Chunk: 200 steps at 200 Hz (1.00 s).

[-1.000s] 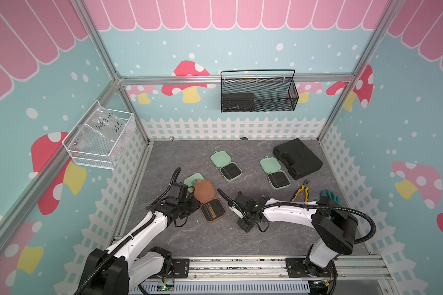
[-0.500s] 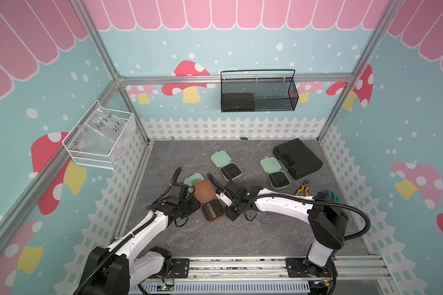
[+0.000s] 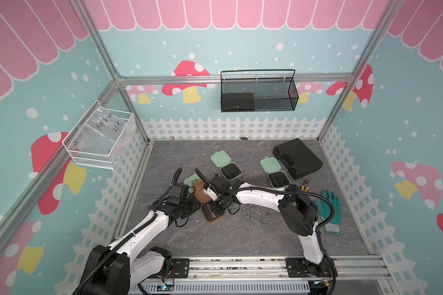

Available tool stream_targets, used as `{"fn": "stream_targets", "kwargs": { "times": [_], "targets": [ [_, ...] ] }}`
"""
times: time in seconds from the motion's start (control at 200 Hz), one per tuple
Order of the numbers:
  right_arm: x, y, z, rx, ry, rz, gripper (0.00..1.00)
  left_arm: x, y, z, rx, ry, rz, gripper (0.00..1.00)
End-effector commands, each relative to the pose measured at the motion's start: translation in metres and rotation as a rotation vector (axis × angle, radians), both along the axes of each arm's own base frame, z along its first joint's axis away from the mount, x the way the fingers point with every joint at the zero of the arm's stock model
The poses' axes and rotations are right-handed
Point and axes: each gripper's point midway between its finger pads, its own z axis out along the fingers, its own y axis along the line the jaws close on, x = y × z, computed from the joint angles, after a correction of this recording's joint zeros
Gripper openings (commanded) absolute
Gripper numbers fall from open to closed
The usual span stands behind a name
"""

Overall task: Organize nail clipper sets
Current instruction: Place the nail clipper in the storage box.

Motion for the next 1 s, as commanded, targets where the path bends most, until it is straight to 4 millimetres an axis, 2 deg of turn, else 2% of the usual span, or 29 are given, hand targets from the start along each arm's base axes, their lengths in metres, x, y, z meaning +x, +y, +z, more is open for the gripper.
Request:
{"fn": "stream_targets", "kwargs": {
  "times": [0.0, 0.565, 0.996],
  "targets": [
    [0.01, 0.002, 0.003, 0.003, 0.006, -0.062, 0.08, -0.001, -0.002, -0.003, -0.012, 0.006, 0.003, 0.31],
    [0.02, -0.009, -0.017, -0.027, 0.019, -0.152, 0.08, -0.001, -0.003, -0.007, -0.013, 0.011, -0.003, 0.31],
    [0.014, -0.022, -0.032, -0.06, 0.036, -0.198, 0.08, 0.001, -0.005, -0.009, -0.016, 0.014, -0.007, 0.31]
  ]
}}
